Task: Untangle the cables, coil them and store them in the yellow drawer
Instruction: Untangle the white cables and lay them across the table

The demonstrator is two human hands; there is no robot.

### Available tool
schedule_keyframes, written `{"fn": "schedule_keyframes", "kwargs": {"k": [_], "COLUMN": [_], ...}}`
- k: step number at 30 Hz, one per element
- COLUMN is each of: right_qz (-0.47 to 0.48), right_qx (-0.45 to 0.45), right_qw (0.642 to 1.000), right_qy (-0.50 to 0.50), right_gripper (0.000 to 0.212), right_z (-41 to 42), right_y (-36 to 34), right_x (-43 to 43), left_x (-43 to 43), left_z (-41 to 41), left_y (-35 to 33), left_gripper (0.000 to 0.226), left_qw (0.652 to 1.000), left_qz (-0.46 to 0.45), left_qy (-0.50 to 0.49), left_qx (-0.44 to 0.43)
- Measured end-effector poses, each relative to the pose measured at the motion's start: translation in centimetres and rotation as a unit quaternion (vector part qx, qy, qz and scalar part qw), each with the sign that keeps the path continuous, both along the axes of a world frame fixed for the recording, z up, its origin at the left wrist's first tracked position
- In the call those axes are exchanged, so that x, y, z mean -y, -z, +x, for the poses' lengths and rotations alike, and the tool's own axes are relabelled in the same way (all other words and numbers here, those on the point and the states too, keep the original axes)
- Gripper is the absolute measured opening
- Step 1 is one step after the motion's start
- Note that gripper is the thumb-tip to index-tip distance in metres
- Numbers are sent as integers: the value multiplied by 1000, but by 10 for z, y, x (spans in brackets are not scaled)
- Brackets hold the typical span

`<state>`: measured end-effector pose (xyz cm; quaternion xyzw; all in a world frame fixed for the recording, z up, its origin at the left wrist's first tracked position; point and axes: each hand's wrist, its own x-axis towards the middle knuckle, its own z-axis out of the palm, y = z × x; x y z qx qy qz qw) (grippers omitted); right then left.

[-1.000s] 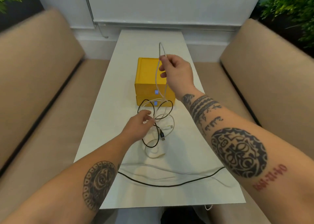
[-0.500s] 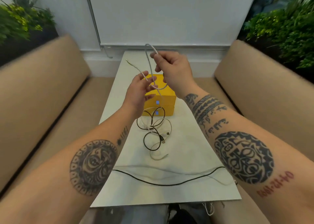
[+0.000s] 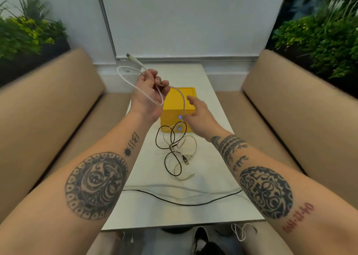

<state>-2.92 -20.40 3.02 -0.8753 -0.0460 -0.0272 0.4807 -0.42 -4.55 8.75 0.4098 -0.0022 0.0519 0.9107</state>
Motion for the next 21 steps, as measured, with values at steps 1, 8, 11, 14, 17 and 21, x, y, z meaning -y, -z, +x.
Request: {"fn": "schedule_keyframes", "kwargs": {"k": [1, 8, 11, 14, 17, 21], "right_qz": [-46, 1, 95, 173, 275, 319], "right_qx": [-28, -92, -97, -46, 0, 90], "right_qw": [998, 993, 985, 971, 948, 940], "right_qy": [-13, 71, 109, 156, 162, 82], "right_gripper": [70, 34, 20, 17, 15, 11], "right_z": [1, 32, 49, 65, 81, 91], "right_y": [9, 45, 44, 27, -5, -48], "right_x": [-3, -20, -13, -7, -1, 3], "left_x": [1, -4, -16, -26, -34, -32], "left_z": [-3, -12, -10, -5, 4, 13], "left_y": [-3, 5, 19, 37, 58, 74], "left_gripper": [27, 25, 25, 28, 29, 29], "left_qw": [1000, 997, 998, 999, 999, 994], "left_qz": [-20, -51, -44, -20, 0, 92], "left_qy": [10, 52, 40, 8, 2, 13], "left_qx": [2, 10, -9, -28, -39, -50]}}
